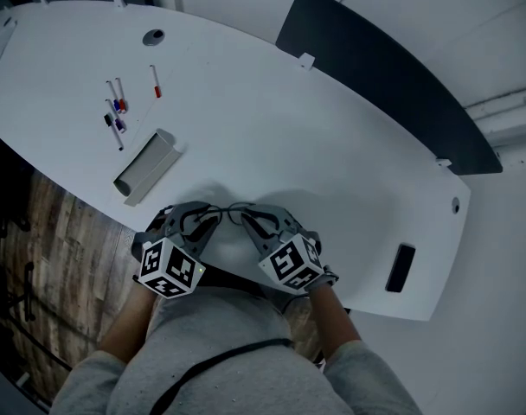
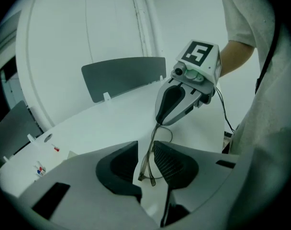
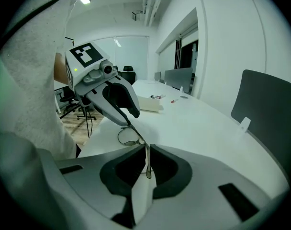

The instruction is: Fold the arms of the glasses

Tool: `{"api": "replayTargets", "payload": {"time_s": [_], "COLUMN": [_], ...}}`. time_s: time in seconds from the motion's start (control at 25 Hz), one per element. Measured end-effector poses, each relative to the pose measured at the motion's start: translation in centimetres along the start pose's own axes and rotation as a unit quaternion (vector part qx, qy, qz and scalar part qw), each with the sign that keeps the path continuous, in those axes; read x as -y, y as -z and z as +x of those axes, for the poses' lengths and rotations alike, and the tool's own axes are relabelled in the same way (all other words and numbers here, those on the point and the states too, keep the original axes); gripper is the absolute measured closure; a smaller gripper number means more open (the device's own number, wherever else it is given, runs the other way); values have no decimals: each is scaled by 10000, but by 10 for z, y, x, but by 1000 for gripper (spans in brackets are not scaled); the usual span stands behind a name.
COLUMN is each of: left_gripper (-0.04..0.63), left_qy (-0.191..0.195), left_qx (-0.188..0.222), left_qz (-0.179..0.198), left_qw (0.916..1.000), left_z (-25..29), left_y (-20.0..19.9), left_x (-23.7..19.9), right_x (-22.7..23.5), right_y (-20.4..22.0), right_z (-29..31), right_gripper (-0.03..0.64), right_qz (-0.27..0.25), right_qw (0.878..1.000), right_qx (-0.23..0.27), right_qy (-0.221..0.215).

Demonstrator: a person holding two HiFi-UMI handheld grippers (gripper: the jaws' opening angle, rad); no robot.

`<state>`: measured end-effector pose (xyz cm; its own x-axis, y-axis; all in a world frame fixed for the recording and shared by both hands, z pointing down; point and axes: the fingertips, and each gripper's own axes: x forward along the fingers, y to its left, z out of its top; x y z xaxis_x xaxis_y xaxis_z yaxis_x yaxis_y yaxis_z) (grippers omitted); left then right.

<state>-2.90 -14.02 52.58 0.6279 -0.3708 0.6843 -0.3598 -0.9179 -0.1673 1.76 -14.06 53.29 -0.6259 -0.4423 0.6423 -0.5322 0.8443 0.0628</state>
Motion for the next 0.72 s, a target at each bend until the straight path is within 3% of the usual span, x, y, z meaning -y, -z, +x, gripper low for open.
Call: {"api": "replayTargets", "payload": {"time_s": [0.24, 0.32, 0.56, 0.72], "left_gripper": [483, 529, 575, 580], "left_qy": [-103, -219, -597, -863], "left_qx": [532, 778, 1402, 1853], "left_qz": [-378, -616, -1420, -1648], "left_qw": [9978, 9948, 9781, 9649], "left_z": [-14, -23, -49, -69], "left_y": [-9, -13, -24, -34], "left_x": [1, 1, 5, 14], "right_x": [0, -5, -26, -41], "right_y": [-8, -13, -25, -22], "right_z": [-17, -26, -53, -64], "right_gripper": [584, 586, 586, 586], "right_qz": [-43, 26, 230, 487], "right_qw": [9994, 9990, 9950, 9921], "right_qx": [228, 367, 908, 1136], "right_qy": [248, 268, 347, 221]}}
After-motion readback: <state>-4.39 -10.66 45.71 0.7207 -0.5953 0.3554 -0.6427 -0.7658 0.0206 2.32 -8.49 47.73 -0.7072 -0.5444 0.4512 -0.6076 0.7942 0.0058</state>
